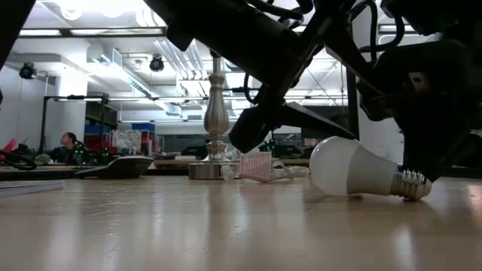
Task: Screw lightbulb
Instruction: Insert the lightbulb into the lamp
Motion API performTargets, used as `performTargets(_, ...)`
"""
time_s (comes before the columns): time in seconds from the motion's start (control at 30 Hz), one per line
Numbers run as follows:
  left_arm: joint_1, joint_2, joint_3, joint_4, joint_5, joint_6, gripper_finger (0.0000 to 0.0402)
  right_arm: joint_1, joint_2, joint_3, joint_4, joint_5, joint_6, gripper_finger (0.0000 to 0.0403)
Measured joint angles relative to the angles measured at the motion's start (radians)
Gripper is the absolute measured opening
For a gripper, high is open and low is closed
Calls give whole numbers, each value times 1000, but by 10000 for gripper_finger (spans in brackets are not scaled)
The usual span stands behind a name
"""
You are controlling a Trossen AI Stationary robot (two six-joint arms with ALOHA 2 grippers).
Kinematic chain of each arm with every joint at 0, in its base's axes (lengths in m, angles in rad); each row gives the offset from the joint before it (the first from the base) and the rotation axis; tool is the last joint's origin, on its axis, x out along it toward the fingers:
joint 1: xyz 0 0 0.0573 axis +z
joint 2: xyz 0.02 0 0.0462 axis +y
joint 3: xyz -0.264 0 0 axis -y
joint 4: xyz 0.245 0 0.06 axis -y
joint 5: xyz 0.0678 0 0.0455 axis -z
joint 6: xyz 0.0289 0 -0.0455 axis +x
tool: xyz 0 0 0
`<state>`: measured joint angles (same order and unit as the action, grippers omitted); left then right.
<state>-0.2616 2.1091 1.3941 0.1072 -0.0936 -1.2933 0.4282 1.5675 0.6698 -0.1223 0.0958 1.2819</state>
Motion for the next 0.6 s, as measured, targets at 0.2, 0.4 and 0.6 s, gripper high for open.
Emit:
performTargets(0.2,10,-43,-1,-34,68,41,220,-2,-35,-3,0,17,4,0)
performTargets(0.4,-50,-91,0,-151,110,56,211,0,-44,-3,25,9,-7,0)
performTargets(0.6,-96,-81,-29,-234,14,50,202,4,-45,-3,80,8,-11,0)
